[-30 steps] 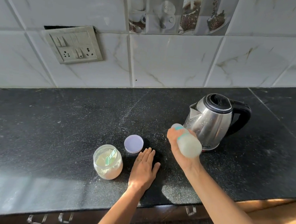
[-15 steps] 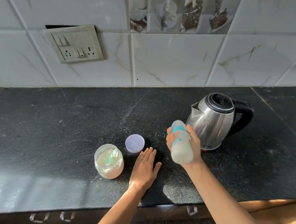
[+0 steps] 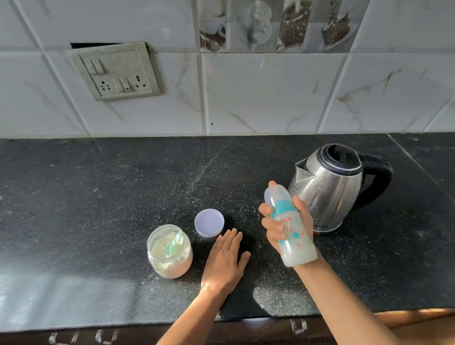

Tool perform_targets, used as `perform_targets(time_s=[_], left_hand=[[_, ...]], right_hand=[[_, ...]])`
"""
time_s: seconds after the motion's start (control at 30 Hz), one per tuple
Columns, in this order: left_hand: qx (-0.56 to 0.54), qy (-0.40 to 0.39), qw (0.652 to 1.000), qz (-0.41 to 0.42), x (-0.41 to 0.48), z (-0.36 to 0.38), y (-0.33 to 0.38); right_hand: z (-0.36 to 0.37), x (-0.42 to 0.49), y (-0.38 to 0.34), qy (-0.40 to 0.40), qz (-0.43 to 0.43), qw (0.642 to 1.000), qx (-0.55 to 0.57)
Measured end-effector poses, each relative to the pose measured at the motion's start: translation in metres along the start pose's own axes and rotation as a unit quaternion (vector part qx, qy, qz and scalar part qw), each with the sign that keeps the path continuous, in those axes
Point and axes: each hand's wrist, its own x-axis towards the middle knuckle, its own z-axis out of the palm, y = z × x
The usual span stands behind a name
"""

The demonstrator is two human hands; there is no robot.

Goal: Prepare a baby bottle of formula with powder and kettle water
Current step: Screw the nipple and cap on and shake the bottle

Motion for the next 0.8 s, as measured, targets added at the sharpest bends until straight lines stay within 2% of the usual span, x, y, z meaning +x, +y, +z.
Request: perform_targets(time_s=[0.07,0.13,0.17,0.27,0.33,0.37,0.47,0.5,0.6,0.63,0.73,0.77,0.8], left_hand=[[0.001,0.000,1.000,-0.001,0.001,0.000,-0.001],[-0.005,0.001,1.000,-0.002,0.001,0.001,-0.001],[-0.006,0.003,1.000,-0.003,0.000,0.000,-0.001],[-0.008,0.004,1.000,-0.002,0.000,0.001,0.000],[-0.007,0.005,1.000,-0.001,0.000,0.001,-0.001],[-0.004,0.004,1.000,0.000,0.000,0.001,-0.001],[0.000,0.003,1.000,0.002,0.000,0.002,-0.002],[-0.002,0.002,1.000,0.001,-0.001,0.003,-0.003],[0.000,0.004,1.000,0.002,0.000,0.003,-0.003],[0.001,0.004,1.000,0.002,0.001,0.003,-0.003],[0.002,0.004,1.000,0.002,0.000,0.002,-0.002],[0.000,0.004,1.000,0.001,0.000,0.002,-0.002],[-0.001,0.004,1.000,0.000,0.000,0.002,-0.002]], right_hand=[[0.007,0.002,-0.004,0.004,-0.006,1.000,-0.013],[0.003,0.003,-0.007,0.035,-0.026,0.998,0.051],[-0.001,0.006,-0.010,0.024,-0.021,0.997,0.066],[0.001,0.005,-0.005,-0.018,0.000,1.000,-0.022],[0.011,0.004,-0.003,-0.014,-0.009,0.998,-0.053],[0.013,0.005,-0.003,0.006,-0.009,0.999,-0.044],[0.007,0.009,-0.002,0.075,-0.032,0.990,0.117],[0.008,0.008,-0.002,0.060,-0.016,0.990,0.128],[0.023,0.000,0.004,0.009,0.005,1.000,0.021],[0.030,-0.002,0.003,-0.006,0.005,1.000,0.020],[0.035,-0.002,0.000,0.013,0.000,0.989,0.150],[0.033,0.000,-0.002,-0.012,0.006,0.983,0.182],[0.036,0.000,-0.001,-0.036,0.017,0.985,0.168]])
